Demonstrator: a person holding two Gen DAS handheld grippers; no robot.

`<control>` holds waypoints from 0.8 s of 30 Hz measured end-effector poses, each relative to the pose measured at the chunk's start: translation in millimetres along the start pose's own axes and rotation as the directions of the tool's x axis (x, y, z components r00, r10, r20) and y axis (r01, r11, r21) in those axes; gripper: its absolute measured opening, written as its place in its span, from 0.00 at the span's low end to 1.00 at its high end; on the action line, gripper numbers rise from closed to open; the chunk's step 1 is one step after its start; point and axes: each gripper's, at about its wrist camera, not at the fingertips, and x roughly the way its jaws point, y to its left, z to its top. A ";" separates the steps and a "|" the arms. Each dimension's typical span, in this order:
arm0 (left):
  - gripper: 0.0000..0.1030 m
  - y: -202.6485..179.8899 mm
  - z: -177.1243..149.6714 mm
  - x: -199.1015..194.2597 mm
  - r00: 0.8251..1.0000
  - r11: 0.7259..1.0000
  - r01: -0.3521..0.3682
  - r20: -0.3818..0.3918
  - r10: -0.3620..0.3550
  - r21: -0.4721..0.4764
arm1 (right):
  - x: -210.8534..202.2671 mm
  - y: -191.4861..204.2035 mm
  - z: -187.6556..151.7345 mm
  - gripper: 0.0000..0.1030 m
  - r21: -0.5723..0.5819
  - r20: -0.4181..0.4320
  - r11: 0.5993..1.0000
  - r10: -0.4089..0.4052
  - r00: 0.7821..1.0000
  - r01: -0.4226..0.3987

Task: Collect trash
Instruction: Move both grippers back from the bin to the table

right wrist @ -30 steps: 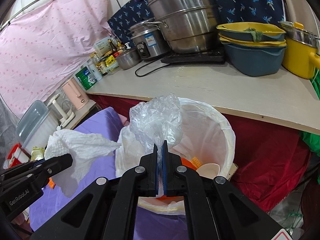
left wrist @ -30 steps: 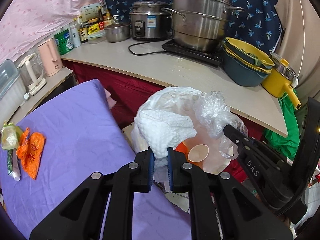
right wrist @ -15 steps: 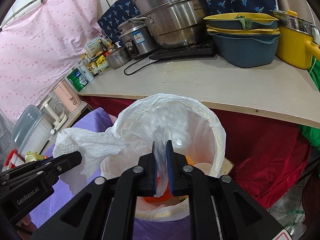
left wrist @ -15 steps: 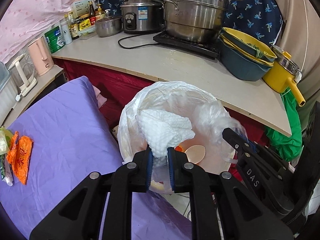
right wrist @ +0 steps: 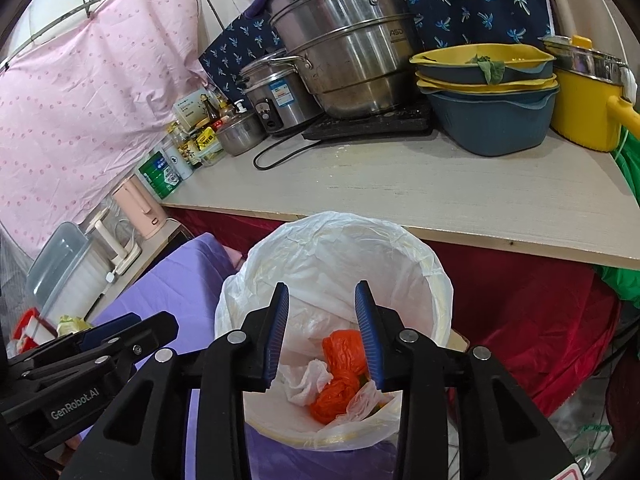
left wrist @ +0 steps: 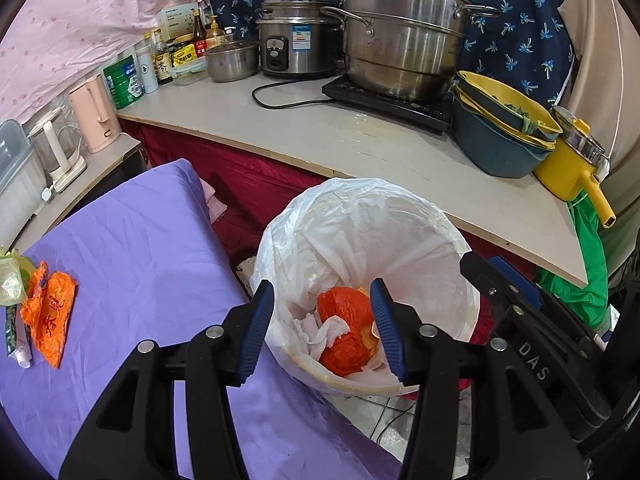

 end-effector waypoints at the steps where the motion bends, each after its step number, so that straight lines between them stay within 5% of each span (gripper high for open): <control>1: 0.46 1.4 0.4 -0.9 1.000 1.000 0.000 0.001 0.000 -0.003 | -1.1 1.2 0.5 0.33 -0.001 0.002 1.000 0.001 1.000 -0.001; 12: 0.48 40.2 -6.4 -31.0 0.999 0.997 -0.031 0.035 0.033 -0.070 | -14.3 32.7 2.7 0.38 -0.041 0.015 0.999 0.033 0.999 -0.032; 24: 0.58 137.1 -35.0 -73.6 0.987 0.968 -0.135 0.061 0.151 -0.213 | -20.2 117.9 -11.7 0.44 -0.139 -0.004 0.983 0.120 0.993 -0.119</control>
